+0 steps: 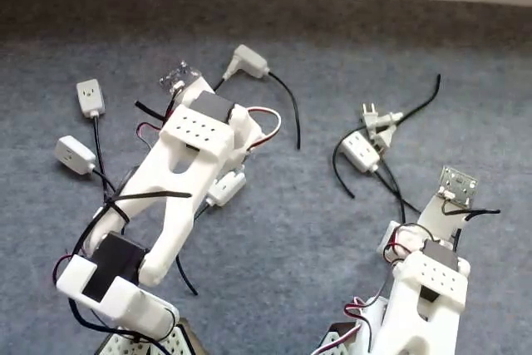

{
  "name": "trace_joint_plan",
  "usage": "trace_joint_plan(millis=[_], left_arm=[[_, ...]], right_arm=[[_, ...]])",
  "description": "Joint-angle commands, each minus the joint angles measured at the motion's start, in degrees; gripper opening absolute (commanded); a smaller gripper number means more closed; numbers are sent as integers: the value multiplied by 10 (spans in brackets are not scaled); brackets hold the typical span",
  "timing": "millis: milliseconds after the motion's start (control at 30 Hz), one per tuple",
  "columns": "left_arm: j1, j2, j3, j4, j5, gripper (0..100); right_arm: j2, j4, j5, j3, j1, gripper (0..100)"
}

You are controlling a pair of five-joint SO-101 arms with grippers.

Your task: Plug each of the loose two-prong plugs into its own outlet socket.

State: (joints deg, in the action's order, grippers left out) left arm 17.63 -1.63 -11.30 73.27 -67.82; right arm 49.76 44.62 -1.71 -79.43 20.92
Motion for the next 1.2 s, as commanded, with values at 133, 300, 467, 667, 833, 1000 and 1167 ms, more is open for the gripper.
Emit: trace_joint_plan(millis=[133,300,467,667,833,1000,1167], left_arm=[[-15,4,-30,-47,-4,7],[-15,4,-33,-47,-4,7],[-16,4,-33,-47,-4,7],[-16,3,-34,-47,-4,7],[-17,-41,-28,-70,-4,7],[-14,-53,-12,-70,-5,7],[-14,-52,-4,-48,-5,7]], right_arm=[[6,-9,4,3,0,7],[6,-9,4,2,0,7],[6,-9,4,2,0,7],[6,-9,4,2,0,7],[6,-9,4,2,0,7],[6,-9,4,2,0,7],[6,-9,4,2,0,7]])
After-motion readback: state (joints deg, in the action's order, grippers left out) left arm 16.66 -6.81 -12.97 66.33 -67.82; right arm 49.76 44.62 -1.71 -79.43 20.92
